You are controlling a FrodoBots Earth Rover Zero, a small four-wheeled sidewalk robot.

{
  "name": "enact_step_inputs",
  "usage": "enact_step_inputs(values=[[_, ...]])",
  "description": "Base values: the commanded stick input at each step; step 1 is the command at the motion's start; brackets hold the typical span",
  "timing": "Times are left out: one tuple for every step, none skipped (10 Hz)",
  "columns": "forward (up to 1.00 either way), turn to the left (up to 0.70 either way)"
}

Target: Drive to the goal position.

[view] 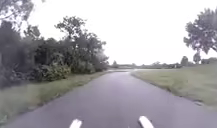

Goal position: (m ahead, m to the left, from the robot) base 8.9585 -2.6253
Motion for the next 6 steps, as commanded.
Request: enact_step_inputs(values=[[0.70,0.00],[0.70,0.00],[0.70,0.00],[0.70,0.00],[0.70,0.00],[0.70,0.00]])
